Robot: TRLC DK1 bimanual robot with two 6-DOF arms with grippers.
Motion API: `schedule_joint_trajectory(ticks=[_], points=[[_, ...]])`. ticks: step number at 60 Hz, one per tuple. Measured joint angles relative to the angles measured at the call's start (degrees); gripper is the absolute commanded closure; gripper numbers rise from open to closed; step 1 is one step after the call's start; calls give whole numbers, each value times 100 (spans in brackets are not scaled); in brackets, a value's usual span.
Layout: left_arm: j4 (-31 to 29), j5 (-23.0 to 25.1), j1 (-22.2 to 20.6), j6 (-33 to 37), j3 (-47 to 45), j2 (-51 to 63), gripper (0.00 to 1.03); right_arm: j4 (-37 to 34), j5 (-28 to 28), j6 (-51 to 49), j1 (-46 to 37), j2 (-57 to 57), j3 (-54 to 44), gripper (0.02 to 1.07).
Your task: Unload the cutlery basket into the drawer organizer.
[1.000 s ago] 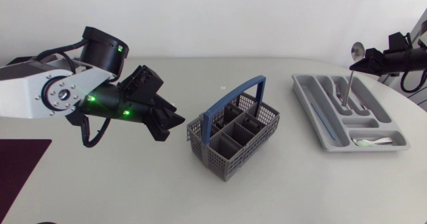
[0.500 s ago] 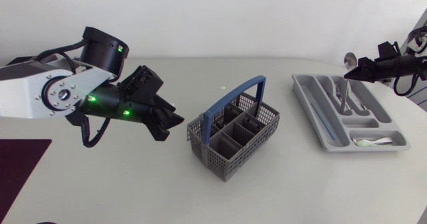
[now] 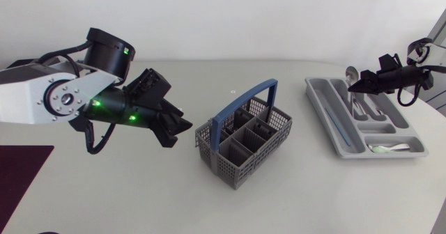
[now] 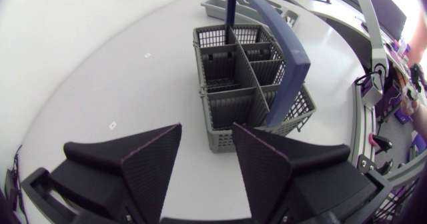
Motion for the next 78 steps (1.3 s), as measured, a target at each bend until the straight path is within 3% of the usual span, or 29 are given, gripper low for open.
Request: schedule_joint_trajectory(ticks=[19, 27, 51, 62, 78], points=[[0, 0, 0, 0, -68, 0, 49, 44, 146, 2, 37, 413, 369, 96], [-2, 0, 0, 0, -68, -20, 49, 118, 243, 4, 55, 496, 389, 87], [-35, 0, 0, 0, -74, -162, 49, 177, 409, 9, 33, 586, 323, 81], [-50, 0, 0, 0, -96, -247, 49, 750, 426, 11, 52, -63, -719, 81], [-133, 0, -4, 0, -216, -481, 49, 1665, 490, 9, 570, -2173, -2785, 81]])
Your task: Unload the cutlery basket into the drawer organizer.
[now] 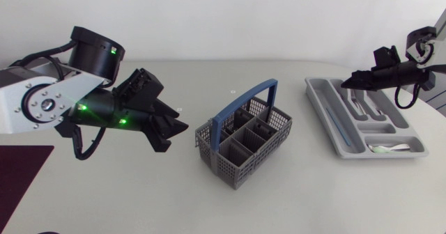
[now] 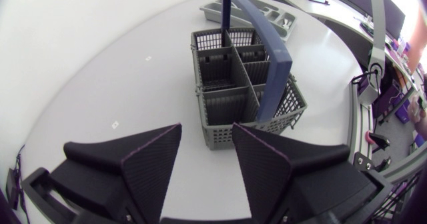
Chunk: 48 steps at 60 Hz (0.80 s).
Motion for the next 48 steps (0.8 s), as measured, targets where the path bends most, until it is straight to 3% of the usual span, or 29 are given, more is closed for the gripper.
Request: schedule_joint_trajectory(ticks=[21, 27, 34, 41, 48], points=[[-260, -31, -444, 42, -188, -369, 50, 407, 179, 37, 977, -1185, -1580, 81], [-302, -195, -743, 63, -245, -396, 55, 573, 273, 66, 1233, -1207, -1891, 81], [-313, -393, -1204, 129, -326, -396, 68, 787, 411, 157, 1521, -1231, -2175, 82], [-256, -463, -1543, 151, -332, -232, 72, 955, 516, 278, 1823, -1231, -2319, 96], [-160, -601, -1722, 153, -332, 138, 72, 1073, 555, 393, 2055, -1231, -2369, 98]])
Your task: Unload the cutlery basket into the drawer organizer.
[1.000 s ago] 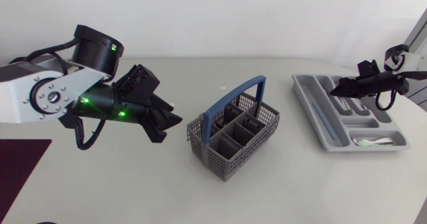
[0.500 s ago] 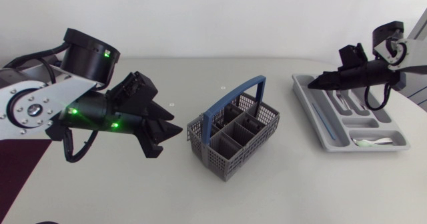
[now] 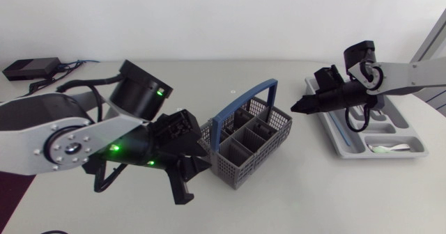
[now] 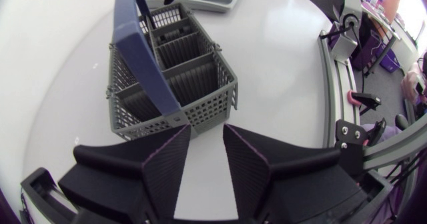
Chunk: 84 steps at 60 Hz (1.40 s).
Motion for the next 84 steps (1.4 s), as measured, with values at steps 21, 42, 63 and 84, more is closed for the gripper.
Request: schedule_joint_trajectory(ticks=[21, 42, 63, 84], points=[[691, -308, 61, -2, 0, 619, 71, 48, 0, 105, 420, -273, -496, 100], [732, -411, 748, 20, 0, 706, 71, 15, 48, 120, 748, -745, -942, 100], [833, -431, 1602, 339, -107, 706, 71, -90, 138, 391, 1388, -1032, -1078, 100], [1058, -426, 2166, 608, -120, 780, 71, -61, 433, 710, 1945, -1038, -1075, 100]])
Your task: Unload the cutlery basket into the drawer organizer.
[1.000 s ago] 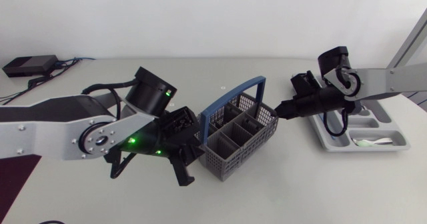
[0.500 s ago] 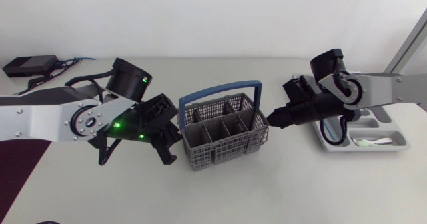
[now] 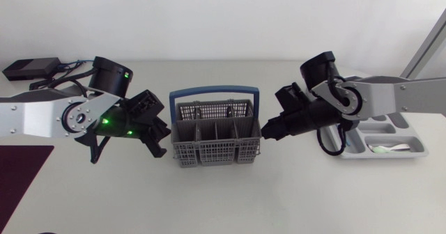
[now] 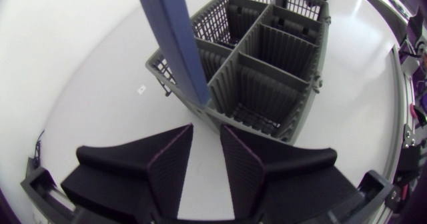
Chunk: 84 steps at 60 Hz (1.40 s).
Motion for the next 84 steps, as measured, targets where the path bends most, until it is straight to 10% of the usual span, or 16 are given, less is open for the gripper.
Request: schedule_joint_trajectory(ticks=[84], points=[[39, 0, 205, 17, 632, 734, 69, 251, 533, 295, 205, 260, 227, 100]])
